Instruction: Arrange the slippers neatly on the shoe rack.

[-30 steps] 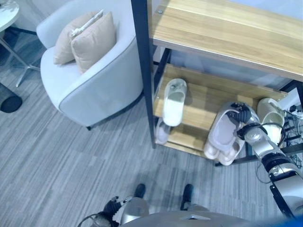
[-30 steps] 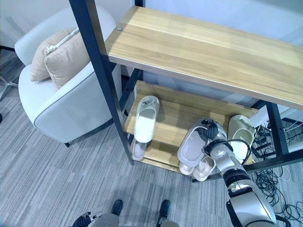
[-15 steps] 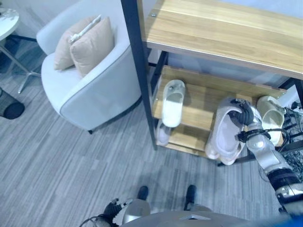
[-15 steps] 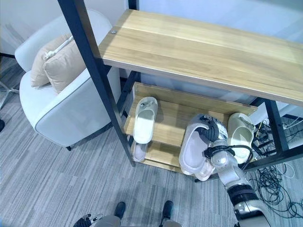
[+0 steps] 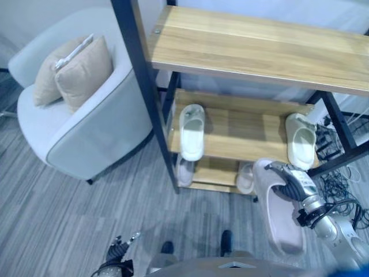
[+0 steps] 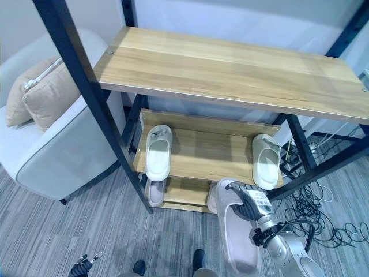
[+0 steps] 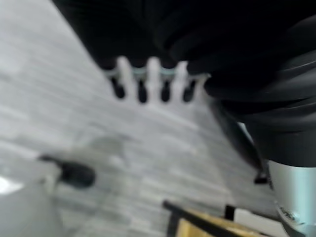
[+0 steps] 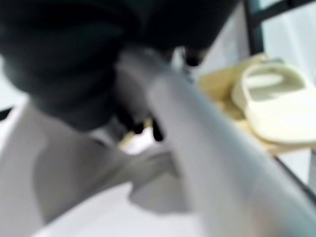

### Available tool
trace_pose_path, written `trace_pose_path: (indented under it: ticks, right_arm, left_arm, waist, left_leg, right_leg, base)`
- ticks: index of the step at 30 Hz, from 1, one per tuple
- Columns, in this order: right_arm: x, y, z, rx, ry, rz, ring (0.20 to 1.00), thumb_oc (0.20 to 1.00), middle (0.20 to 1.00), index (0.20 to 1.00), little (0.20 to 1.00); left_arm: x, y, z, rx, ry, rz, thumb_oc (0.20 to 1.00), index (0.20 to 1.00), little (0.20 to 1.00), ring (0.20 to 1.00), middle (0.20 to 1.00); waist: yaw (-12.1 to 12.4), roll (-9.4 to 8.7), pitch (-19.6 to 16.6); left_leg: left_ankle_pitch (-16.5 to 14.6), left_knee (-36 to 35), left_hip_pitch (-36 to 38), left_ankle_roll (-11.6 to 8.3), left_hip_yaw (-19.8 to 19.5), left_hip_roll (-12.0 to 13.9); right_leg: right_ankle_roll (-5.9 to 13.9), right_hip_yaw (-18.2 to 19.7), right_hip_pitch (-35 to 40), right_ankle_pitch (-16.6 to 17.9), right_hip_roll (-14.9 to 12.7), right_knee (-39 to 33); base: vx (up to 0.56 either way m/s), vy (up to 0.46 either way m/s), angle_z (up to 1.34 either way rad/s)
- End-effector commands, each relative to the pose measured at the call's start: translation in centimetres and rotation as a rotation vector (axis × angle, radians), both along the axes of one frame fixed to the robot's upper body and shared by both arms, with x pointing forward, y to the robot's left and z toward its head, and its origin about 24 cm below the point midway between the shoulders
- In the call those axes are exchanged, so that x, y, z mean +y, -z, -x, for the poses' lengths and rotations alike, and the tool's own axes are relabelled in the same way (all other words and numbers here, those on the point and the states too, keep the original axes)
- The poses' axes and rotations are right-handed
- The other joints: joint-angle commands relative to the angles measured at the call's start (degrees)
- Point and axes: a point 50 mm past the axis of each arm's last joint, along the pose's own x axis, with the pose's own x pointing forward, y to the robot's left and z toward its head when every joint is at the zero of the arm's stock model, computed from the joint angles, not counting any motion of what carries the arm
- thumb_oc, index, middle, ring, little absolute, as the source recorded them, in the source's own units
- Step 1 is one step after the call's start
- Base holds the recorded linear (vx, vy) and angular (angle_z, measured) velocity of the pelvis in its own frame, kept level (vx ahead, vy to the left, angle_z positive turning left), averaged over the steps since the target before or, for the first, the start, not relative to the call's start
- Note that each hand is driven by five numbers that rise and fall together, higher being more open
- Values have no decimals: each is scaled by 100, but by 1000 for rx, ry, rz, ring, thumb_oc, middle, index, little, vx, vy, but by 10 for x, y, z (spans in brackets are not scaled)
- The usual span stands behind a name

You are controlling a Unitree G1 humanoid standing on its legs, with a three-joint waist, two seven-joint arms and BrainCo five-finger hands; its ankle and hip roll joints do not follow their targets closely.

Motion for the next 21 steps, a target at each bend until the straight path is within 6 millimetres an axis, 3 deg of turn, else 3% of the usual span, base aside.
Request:
trace_pose_path:
  ticks: [1,4,6,11,12,14,17,19,20,21]
  right_arm:
    - [1,-23,-5,-87,-101,55,200,200,200,200,200]
    - [0,-12,4,-30,-91,49,200,200,200,200,200]
    - [1,-8,6,-16,-82,24,200,200,200,200,200]
    - [4,0,1,12,-97,0,200,200,200,200,200]
    - [4,0,1,10,-98,0,200,200,200,200,200]
    - [2,2,-8,18,-109,26,200,200,200,200,200]
    - [-7,2,-31,4,-47,20,200,200,200,200,200]
    - [-7,-2,-39,-23,-40,20,200,200,200,200,200]
    - [-5,-13,-58,-88,-36,38,200,200,200,200,200]
    - [-4,-21,-66,-122,-38,50,200,200,200,200,200]
  left_arm:
    - [4,-1,-8,-27,-68,-14,1000,1000,1000,1000,1000]
    - [2,-1,-8,-72,-148,11,1000,1000,1000,1000,1000]
    - [6,-8,-19,-156,-184,-25,1000,1000,1000,1000,1000]
    - [14,-22,-49,-299,-305,-53,1000,1000,1000,1000,1000]
    - [14,-22,-50,-301,-307,-53,1000,1000,1000,1000,1000]
    - [13,-29,-67,-366,-332,-41,1000,1000,1000,1000,1000]
    - [15,-43,-94,-488,-382,-16,1000,1000,1000,1000,1000]
    - [17,-48,-101,-516,-395,-16,1000,1000,1000,1000,1000]
    - [17,-59,-120,-582,-384,-9,1000,1000,1000,1000,1000]
    - [17,-64,-127,-614,-391,-3,1000,1000,1000,1000,1000]
  waist:
    - [67,61,-313]
    - [15,43,-346]
    - [7,11,-230]
    - [-46,-60,602]
    - [-55,-60,594]
    - [-97,-44,829]
    - [-97,1,903]
    - [-87,9,934]
    - [-44,22,981]
    - [-34,17,942]
  left_leg:
    - [126,222,-263,-112,-223,141]
    - [-52,630,-225,-130,-181,146]
    - [-192,1067,-278,-153,-195,133]
    - [-688,2427,-937,-177,-269,163]
    - [-716,2493,-997,-177,-276,158]
    - [-894,3156,-1702,-141,-396,171]
    - [-1260,4318,-2910,-15,-540,84]
    - [-1388,4743,-3322,-6,-554,32]
    - [-1547,5502,-4170,20,-572,-111]
    - [-1787,5912,-4539,21,-582,-153]
  right_leg:
    - [426,-35,875,-991,-155,395]
    - [385,-3,964,-1187,-161,687]
    - [341,20,934,-1389,-160,1114]
    - [249,129,158,-1921,-264,2689]
    - [248,134,102,-1947,-268,2750]
    - [174,223,-585,-2119,-305,3452]
    - [19,407,-1764,-2540,-299,4628]
    - [-11,435,-2170,-2691,-309,5053]
    - [-107,498,-3005,-2925,-336,5770]
    - [-147,597,-3363,-3186,-338,6141]
  base:
    - [19,-18,-7]
    - [21,-32,-1]
    - [1,-28,4]
    - [-184,-25,-1]
    - [-213,-7,5]
    - [-269,14,7]
    - [-267,25,-6]
    - [-199,19,-14]
    - [-151,-10,-1]
    - [-206,-10,-10]
